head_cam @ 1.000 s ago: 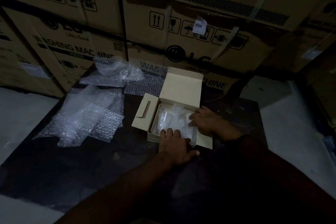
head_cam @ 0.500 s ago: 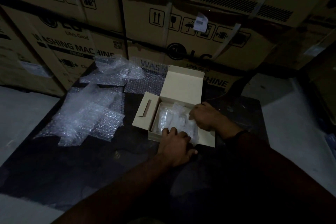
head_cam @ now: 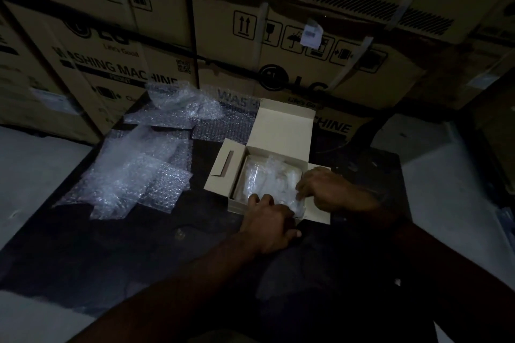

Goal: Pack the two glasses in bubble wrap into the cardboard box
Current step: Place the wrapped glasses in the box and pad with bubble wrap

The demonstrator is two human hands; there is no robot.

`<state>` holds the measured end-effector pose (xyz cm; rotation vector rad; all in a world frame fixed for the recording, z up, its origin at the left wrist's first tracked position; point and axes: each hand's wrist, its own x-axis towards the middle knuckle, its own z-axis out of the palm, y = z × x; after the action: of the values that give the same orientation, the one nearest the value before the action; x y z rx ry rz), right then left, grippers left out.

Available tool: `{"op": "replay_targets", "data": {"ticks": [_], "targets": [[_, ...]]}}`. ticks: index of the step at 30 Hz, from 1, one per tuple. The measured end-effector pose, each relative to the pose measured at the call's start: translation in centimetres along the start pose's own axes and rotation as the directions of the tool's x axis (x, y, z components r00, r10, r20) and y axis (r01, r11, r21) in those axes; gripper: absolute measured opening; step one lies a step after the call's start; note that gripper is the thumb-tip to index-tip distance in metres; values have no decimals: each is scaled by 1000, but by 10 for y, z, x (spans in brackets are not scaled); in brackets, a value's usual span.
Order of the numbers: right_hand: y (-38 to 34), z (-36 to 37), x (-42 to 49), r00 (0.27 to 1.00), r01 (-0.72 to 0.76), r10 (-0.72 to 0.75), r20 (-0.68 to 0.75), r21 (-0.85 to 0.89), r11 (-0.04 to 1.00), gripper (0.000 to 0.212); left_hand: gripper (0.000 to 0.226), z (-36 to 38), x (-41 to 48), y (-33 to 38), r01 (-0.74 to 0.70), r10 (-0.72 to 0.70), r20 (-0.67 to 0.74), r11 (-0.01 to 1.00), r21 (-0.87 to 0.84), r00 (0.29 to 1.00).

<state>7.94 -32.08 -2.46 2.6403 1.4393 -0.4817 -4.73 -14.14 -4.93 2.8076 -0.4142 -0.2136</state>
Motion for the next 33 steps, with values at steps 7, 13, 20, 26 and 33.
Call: {"op": "replay_targets", "data": {"ticks": [7,13,20,26,33], "targets": [[-15,8,5,943,-119,162,289,-160,980,54,50,-6,7,3,59,-65,172,997,41,983],[-12,-1,-5,995,-54,59,-81,60,997,51,44,-9,2,5,13,-15,-39,999,-29,999],[-23,6,-3,992,-49,61,110,-111,993,52,57,-1,2,4,23,-26,143,999,25,989],[-27,-5,2,958,-124,146,248,-101,987,49,58,-2,9,12,46,-51,118,998,48,992],[-7,-2,20,964,-239,248,94,-98,966,41,54,5,4,10,19,-20,76,1000,16,997]]}}
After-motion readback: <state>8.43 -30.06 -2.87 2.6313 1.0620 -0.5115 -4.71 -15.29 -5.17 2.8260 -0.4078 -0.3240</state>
